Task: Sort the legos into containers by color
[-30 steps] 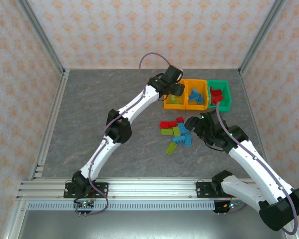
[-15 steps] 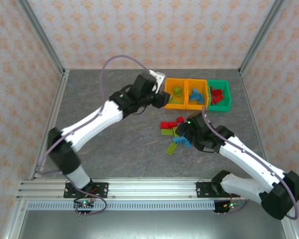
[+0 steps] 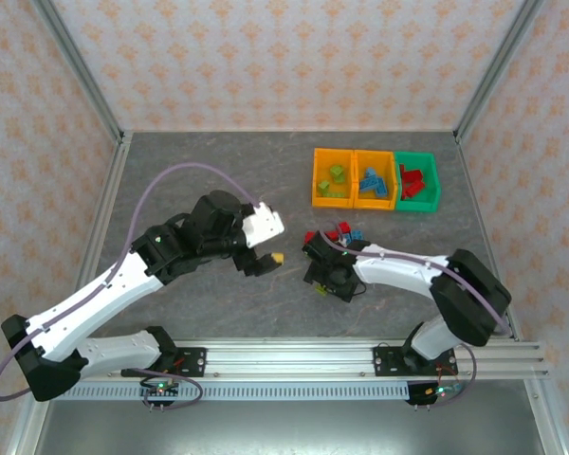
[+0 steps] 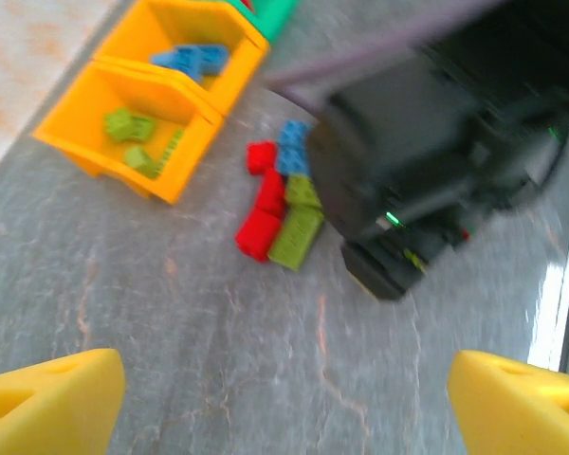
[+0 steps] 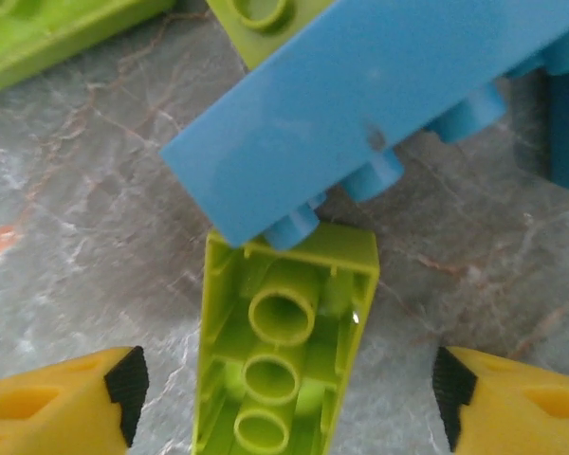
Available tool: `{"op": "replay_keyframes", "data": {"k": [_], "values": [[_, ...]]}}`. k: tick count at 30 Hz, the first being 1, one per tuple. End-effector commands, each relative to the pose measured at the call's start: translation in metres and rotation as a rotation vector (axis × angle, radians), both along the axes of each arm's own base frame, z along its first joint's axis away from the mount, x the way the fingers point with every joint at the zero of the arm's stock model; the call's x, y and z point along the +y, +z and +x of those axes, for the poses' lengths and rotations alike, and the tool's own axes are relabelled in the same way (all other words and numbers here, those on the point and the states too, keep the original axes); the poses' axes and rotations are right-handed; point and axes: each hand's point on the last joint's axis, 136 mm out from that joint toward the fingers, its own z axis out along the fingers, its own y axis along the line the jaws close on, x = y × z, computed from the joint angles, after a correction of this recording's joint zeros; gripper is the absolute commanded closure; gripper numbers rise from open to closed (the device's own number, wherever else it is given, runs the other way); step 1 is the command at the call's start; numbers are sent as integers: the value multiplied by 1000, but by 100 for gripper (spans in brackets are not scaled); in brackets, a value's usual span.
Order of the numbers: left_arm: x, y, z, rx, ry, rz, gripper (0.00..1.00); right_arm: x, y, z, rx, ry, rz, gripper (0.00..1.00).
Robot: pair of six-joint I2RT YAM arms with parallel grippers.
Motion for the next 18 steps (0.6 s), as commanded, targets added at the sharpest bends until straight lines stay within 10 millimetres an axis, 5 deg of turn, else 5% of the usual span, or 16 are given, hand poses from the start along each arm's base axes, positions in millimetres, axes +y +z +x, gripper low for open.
{"op": "replay_keyframes", "data": {"k": [1,5,10,14,18], "values": [[9,-45,-33,21,-232,152,11,5,2,10,-32,-4,-13,29],[11,-56,-39,14,-272,166,11,-8,0,7,-31,-9,-77,48],[13,-58,-40,-28,-294,168,10,-10,21,7,-83,18,-65,64],[15,-56,-34,-77,-268,164,9,-9,59,9,-181,62,2,70],[16,-50,-29,-131,-253,149,9,-22,125,32,-417,127,-24,73]]}}
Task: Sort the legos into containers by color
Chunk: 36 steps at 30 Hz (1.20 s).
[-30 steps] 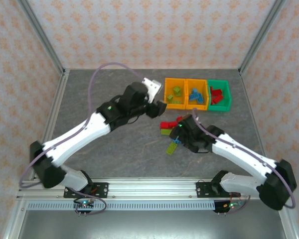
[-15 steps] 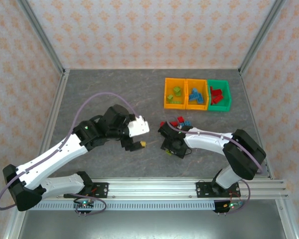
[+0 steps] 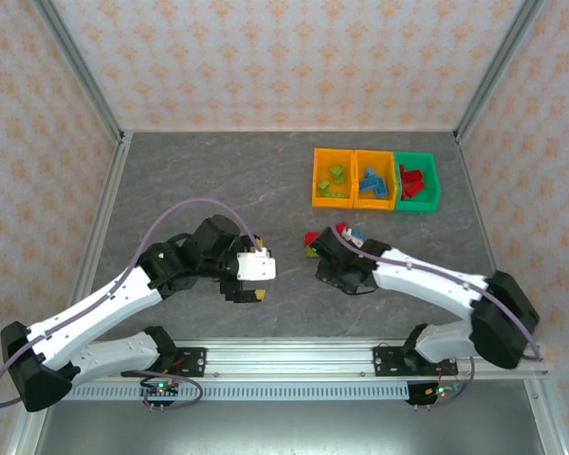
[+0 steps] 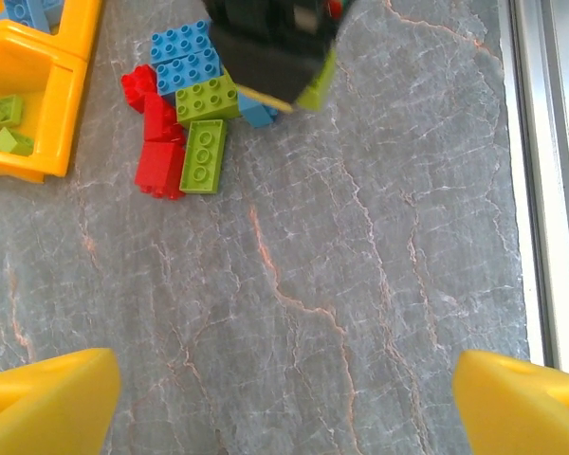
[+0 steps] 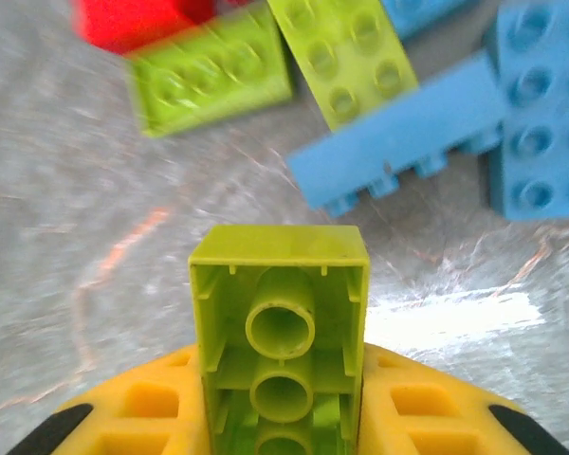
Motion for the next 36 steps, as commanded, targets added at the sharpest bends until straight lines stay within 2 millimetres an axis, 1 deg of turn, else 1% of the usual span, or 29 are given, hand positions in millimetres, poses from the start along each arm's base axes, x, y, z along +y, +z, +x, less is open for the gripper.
{"op": "replay_keyframes", "data": {"k": [1,2,4,6,9,12,16,18,19,21,22,23,25,27,29,30,32,34,35,36], "values": [[-2,10,8,-78,-5,-29,8,-22,61,31,-258,40,-129,73],[-2,12,8,-80,-4,-31,9,-29,83,41,-334,34,-146,72],[-1,14,10,-82,6,-35,8,-42,112,68,-421,23,-203,72],[1,16,13,-90,29,-39,8,-50,122,97,-436,10,-227,72],[5,17,16,-108,61,-46,4,-49,126,143,-422,28,-221,72],[9,22,14,-130,70,-57,0,-45,112,188,-366,49,-246,72],[13,26,16,-164,93,-74,0,-39,86,243,-289,71,-259,72],[15,26,16,-166,102,-75,0,-36,70,267,-260,71,-255,72],[15,28,17,-168,110,-77,0,-35,66,277,-252,62,-256,71],[16,29,17,-168,117,-84,0,-37,51,294,-223,50,-257,66],[16,29,17,-169,117,-85,0,-34,48,301,-216,54,-244,64],[16,29,16,-170,116,-85,0,-32,47,306,-211,62,-236,62],[16,29,16,-173,116,-92,0,-26,42,310,-192,85,-222,55],[15,29,16,-171,113,-95,0,-18,47,311,-191,105,-185,49],[14,29,16,-168,112,-95,0,-15,55,306,-192,103,-153,39],[14,28,16,-165,113,-93,0,-16,58,300,-191,98,-144,37],[14,29,15,-161,113,-91,0,-21,69,286,-195,75,-126,36],[13,30,15,-158,108,-95,0,-24,82,264,-214,60,-95,36],[12,29,14,-155,105,-96,0,-24,83,252,-219,55,-81,36],[11,30,14,-154,102,-100,0,-22,91,237,-240,53,-56,36]]}}
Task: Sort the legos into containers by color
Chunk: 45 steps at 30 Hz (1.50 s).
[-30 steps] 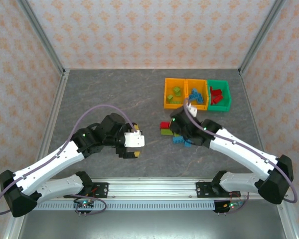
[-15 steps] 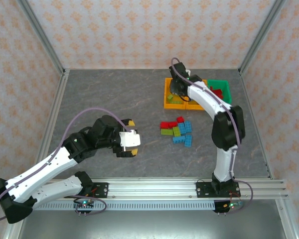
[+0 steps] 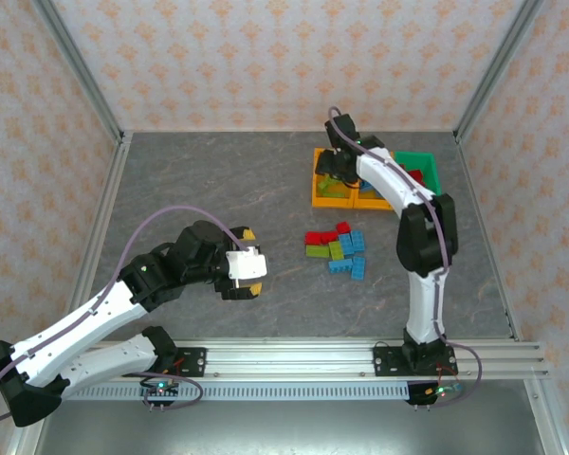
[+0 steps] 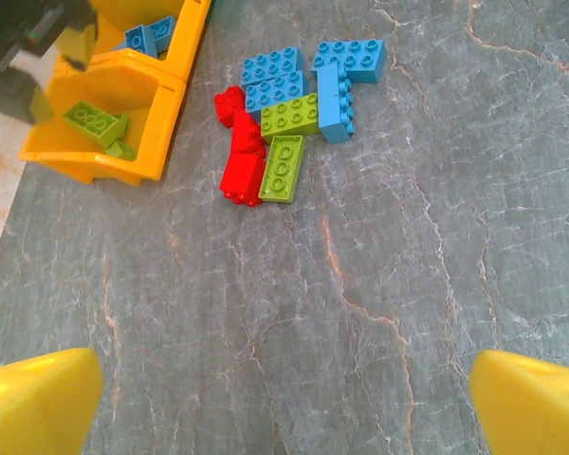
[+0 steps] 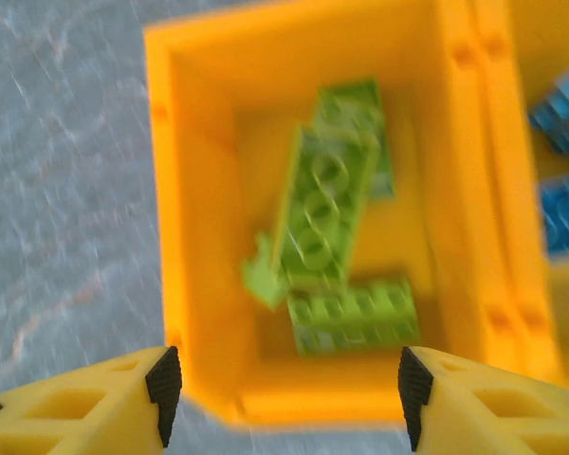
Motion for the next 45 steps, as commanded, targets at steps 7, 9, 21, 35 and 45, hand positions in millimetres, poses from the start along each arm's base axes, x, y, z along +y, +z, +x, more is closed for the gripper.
{"op": "replay_keyframes", "data": {"k": [7,9,21,35,45], "values": [[-7,3,4,19,-2,-19,0,15,31,-141,-62,8,-13,34],[-7,2,4,19,-2,-18,0,16,18,-166,-33,21,-64,33],[-12,-7,3,44,-23,-8,0,1,-62,-229,208,-84,-99,16],[-10,-12,4,36,-21,6,0,0,-89,-223,236,-517,62,27],[-10,-14,4,36,-25,10,0,2,-118,-231,309,-636,133,37]]}}
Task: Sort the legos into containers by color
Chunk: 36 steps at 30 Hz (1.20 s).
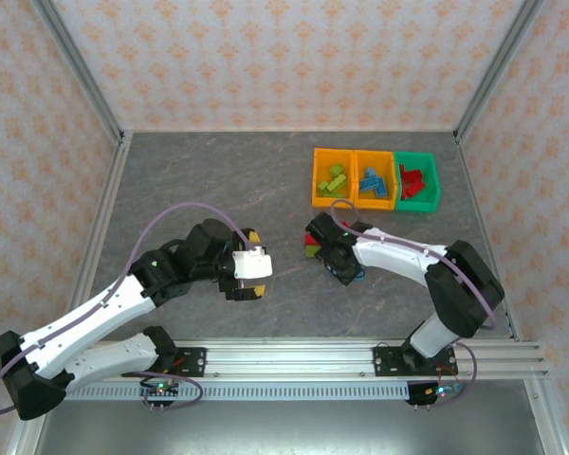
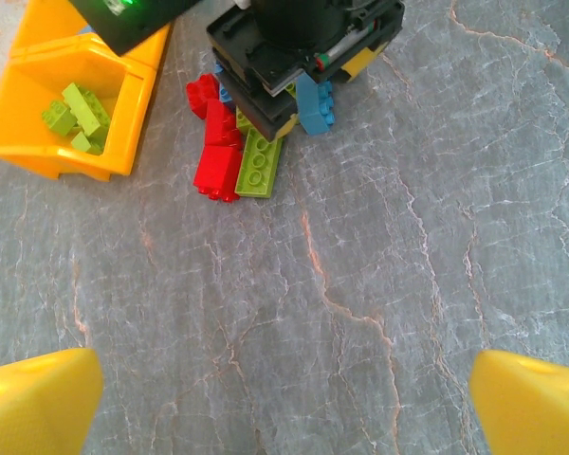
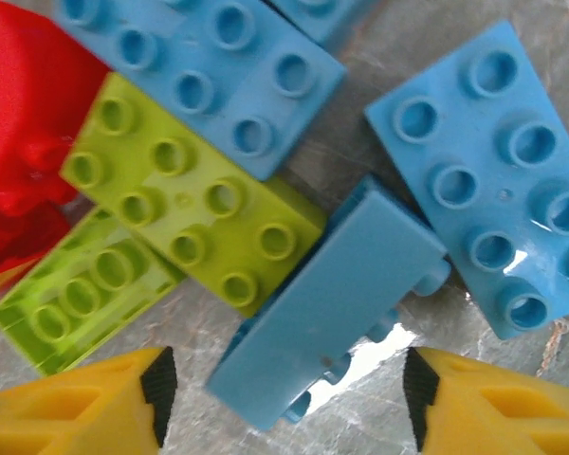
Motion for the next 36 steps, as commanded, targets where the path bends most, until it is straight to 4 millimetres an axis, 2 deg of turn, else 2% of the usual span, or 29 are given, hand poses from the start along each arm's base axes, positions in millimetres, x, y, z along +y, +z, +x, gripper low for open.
{"op": "replay_keyframes", "data": {"k": [1,7,13,16,19,22,24,27,31,34,36], "values": [[-2,1,2,-12,-7,-16,0,-6,-11,-2,11,-91,2,39],[-2,-1,2,-13,-6,-10,0,-13,-13,-7,21,-99,-18,56],[-2,-2,3,-13,-5,-8,0,-25,-4,-18,10,-62,-31,69],[-2,-2,3,-15,-6,-8,0,-30,15,-20,-28,-8,-47,74],[-3,0,1,-21,-16,-18,0,-33,49,-8,-150,122,-71,74],[-5,6,-1,-36,-32,-50,0,-42,94,18,-329,273,-176,76],[-5,10,1,-55,-22,-69,0,-56,125,39,-421,336,-304,77],[-3,18,10,-86,38,-94,0,-72,153,75,-474,394,-449,79],[3,26,24,-107,142,-114,0,-96,157,131,-413,396,-547,79],[6,32,31,-118,192,-125,0,-117,149,177,-355,376,-619,79],[7,34,31,-123,197,-130,0,-122,136,211,-304,399,-614,79]]}}
